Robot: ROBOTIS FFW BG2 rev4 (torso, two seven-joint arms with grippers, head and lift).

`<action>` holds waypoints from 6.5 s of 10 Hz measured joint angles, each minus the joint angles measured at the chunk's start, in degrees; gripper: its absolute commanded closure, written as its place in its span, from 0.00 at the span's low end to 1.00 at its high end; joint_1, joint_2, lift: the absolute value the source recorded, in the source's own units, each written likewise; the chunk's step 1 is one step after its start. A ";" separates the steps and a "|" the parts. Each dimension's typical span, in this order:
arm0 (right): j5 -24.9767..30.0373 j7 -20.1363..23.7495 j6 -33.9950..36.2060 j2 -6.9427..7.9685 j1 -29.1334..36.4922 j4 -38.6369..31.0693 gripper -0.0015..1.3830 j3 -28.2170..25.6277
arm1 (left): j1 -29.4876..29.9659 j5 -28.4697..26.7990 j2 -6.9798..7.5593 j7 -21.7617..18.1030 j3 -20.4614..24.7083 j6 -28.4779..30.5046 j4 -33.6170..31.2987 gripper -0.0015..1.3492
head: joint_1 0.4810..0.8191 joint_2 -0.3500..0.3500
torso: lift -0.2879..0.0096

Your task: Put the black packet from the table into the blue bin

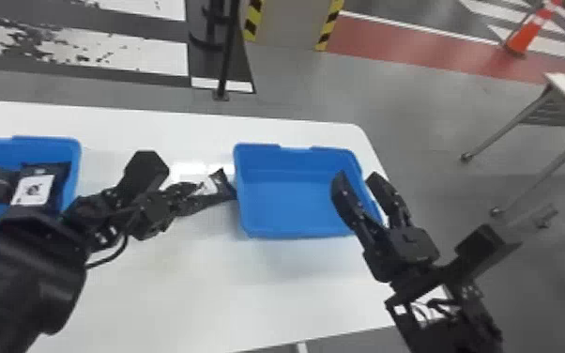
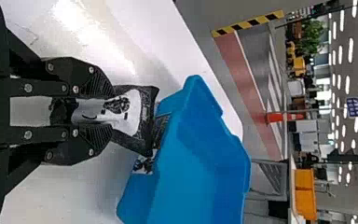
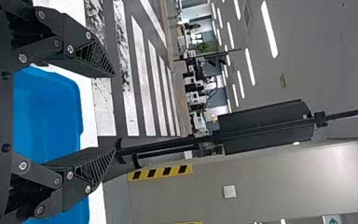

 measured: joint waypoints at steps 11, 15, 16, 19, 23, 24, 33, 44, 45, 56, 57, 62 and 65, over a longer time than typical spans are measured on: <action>-0.22 -0.08 -0.03 0.00 0.24 -0.54 0.36 -0.01 | 15.10 -13.28 7.01 -3.39 35.49 2.75 -26.00 0.90 | 0.63 0.60 | 0.60; -0.41 -0.09 -0.03 0.00 0.31 -0.56 0.36 -0.01 | 22.03 -10.53 5.40 -4.27 38.27 9.35 -33.57 0.08 | 0.63 0.64 | 0.60; -0.51 -0.09 -0.02 0.00 0.37 -0.57 0.36 -0.01 | 23.62 -9.76 4.81 -4.32 39.64 9.67 -35.07 0.11 | 0.63 0.65 | 0.60; -0.50 -0.09 -0.03 0.00 0.52 -1.05 0.36 -0.01 | 31.06 -3.87 1.03 -4.14 47.56 7.55 -44.26 0.12 | 0.63 0.72 | 0.60; -0.75 -0.09 -0.03 0.00 1.63 -1.94 0.36 -0.09 | 42.76 10.87 -4.66 3.64 53.08 -0.46 -55.26 0.12 | 0.63 0.76 | 0.60; -0.79 -0.09 -0.02 0.00 2.04 -2.22 0.36 -0.30 | 46.52 15.16 -4.74 7.44 51.37 -3.35 -57.09 0.12 | 0.63 0.75 | 0.60; -1.02 -0.18 0.08 0.00 4.45 -3.65 0.36 -1.04 | 59.33 26.18 -4.11 21.70 40.93 -11.26 -64.09 0.12 | 0.63 0.61 | 0.60; -0.76 -0.12 0.04 0.00 3.80 -3.37 0.36 -0.92 | 57.87 28.33 -2.65 21.75 39.48 -9.49 -63.81 0.12 | 0.63 0.58 | 0.60; -0.72 -0.12 0.03 0.00 3.76 -3.36 0.36 -0.93 | 57.78 28.46 -2.58 21.75 39.35 -9.37 -63.72 0.12 | 0.63 0.58 | 0.60; -0.57 -0.09 0.01 0.00 3.62 -3.23 0.36 -1.04 | 57.28 30.11 -1.85 21.73 38.03 -8.51 -62.97 0.12 | 0.63 0.56 | 0.60; -0.57 -0.11 0.01 0.00 3.62 -3.23 0.36 -1.04 | 57.28 30.21 -1.85 21.72 38.03 -8.51 -62.96 0.12 | 0.63 0.55 | 0.60; -0.62 -0.09 -0.01 0.00 3.62 -3.23 0.36 -1.04 | 57.28 30.51 -1.81 21.69 37.90 -8.77 -62.96 0.12 | 0.63 0.55 | 0.60; -0.62 -0.13 -0.01 0.00 3.58 -3.23 0.36 -1.04 | 57.15 30.70 -1.68 21.70 37.70 -8.65 -62.96 0.12 | 0.63 0.55 | 0.60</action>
